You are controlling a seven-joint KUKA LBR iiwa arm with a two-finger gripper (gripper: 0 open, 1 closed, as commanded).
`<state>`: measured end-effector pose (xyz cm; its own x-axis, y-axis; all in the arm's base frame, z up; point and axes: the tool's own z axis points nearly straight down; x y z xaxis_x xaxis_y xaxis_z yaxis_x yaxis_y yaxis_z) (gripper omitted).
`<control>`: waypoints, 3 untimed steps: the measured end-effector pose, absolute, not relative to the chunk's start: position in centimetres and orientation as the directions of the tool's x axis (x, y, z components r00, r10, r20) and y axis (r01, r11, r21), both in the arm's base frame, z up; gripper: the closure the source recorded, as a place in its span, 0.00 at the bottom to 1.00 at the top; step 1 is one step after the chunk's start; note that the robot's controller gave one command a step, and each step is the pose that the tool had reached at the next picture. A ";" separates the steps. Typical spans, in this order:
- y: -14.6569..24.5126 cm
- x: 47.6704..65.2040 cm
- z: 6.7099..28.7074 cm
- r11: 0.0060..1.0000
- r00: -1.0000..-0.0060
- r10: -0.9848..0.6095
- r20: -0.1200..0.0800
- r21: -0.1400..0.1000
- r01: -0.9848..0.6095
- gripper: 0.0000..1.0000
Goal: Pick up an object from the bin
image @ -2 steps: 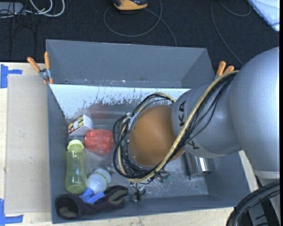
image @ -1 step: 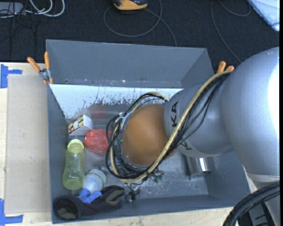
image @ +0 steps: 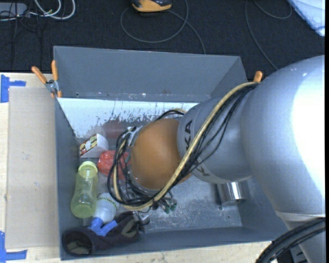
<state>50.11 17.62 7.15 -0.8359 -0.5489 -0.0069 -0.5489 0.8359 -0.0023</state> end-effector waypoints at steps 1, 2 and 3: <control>20.5 52.0 7.0 0.945 -0.945 -0.327 -0.003 -0.001 -0.327 1.00; 20.5 52.0 7.0 0.945 -0.945 -0.326 -0.003 -0.001 -0.326 1.00; 20.6 52.2 7.4 0.944 -0.944 -0.330 -0.002 -0.001 -0.330 1.00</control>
Offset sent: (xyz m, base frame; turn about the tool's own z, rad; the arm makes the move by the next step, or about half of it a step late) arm 0.0000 0.0000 0.0000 0.0000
